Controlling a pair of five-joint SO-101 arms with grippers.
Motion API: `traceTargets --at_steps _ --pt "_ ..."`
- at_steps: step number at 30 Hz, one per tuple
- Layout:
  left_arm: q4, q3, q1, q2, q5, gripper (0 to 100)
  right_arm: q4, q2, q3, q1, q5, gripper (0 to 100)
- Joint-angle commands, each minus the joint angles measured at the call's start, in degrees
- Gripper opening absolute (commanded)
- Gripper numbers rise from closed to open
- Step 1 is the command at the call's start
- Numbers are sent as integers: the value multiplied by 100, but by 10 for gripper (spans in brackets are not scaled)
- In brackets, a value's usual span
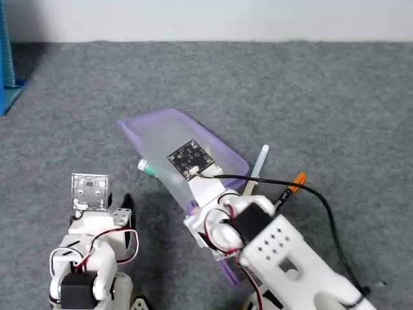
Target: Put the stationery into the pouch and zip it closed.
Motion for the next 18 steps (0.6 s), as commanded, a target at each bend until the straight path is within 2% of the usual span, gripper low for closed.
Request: traceTargets --at_steps 1,8,12,18 --pt "44 -347 53 -79 0 343 -233 -752 -114 40 9 8" --pt "9 -435 97 -79 123 365 -215 -2035 -88 31 62 8" --pt "9 -646 633 -79 668 365 -207 -2492 9 31 176 8" --pt "-44 -927 1125 -79 1029 365 -171 -2756 334 31 299 8"
